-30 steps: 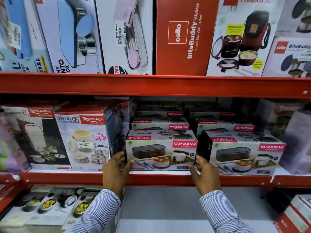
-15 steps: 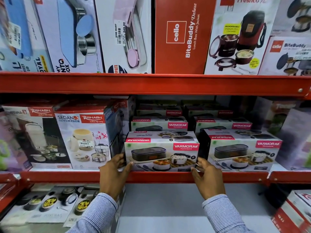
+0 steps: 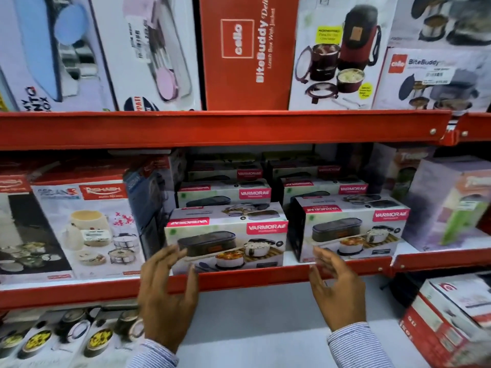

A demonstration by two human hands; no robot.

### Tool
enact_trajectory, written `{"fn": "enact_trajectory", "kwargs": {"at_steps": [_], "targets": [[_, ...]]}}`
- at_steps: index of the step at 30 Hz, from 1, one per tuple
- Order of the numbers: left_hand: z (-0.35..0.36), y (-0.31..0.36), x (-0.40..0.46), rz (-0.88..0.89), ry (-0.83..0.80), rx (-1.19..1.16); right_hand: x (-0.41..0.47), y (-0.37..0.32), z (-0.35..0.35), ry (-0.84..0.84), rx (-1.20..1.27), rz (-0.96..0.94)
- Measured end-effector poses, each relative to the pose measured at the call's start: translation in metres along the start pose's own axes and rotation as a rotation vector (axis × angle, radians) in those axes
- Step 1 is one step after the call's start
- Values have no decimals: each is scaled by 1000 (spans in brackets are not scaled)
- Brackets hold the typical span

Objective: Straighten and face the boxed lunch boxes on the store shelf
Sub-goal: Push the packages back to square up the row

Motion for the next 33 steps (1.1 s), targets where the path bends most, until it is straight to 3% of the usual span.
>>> {"fn": "enact_trajectory", "kwargs": {"at_steps": [3,7,13,17,24,33], "targets": [[23,35,-22,129,-60,-84,4,24,-26,114,6,-17],[67,88,-54,156,-161,-157,23,62,-61,213,29,-57],[137,133,-87,-141,-273,-54,54,127,-107,273,102,-92],[166,146,-94,-302,-325,32,68,162,-119,207,100,-36],[195,156,-91,-352,-390,138,86,183,-120,-94,119,20],[195,156,-93,-359,-341,158,92,188,-127,-148,160,42]]}}
Point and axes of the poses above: each hand's wrist, its own x-axis towards the middle knuckle, its own z-axis out of the palm, y = z × x, the point moved 2 cm from there along x, towards the middle knuckle, and after that the axes turned 12 degrees about -z, right-handed, at the moved point
